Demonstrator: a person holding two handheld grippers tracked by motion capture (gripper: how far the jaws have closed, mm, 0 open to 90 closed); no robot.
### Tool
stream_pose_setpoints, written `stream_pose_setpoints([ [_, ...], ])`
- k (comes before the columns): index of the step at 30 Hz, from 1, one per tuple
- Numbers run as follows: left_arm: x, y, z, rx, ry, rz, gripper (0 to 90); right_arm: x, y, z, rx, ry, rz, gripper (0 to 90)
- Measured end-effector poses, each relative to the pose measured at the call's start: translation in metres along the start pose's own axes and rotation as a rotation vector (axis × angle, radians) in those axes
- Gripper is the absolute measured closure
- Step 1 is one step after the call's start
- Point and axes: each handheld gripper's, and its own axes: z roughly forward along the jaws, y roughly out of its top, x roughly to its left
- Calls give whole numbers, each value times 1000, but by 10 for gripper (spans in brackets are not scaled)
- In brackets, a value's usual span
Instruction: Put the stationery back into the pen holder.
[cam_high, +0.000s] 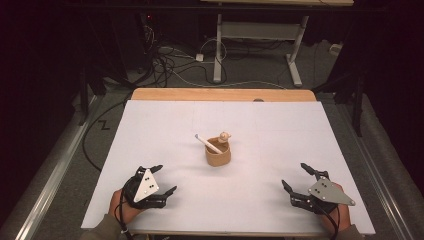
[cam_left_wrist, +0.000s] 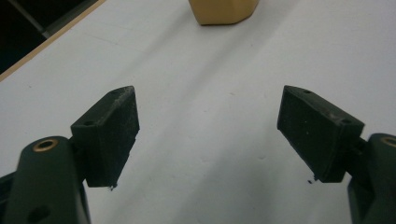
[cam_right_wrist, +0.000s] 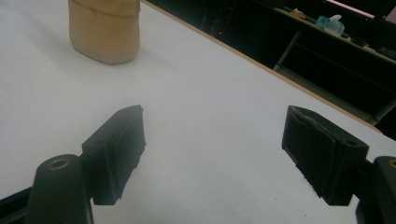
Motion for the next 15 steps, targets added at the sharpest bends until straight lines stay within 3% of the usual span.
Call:
stream_pose_setpoints([
  [15, 1, 0, 3, 9, 1, -1, 200, 0, -4, 1, -4, -15, -30, 228],
])
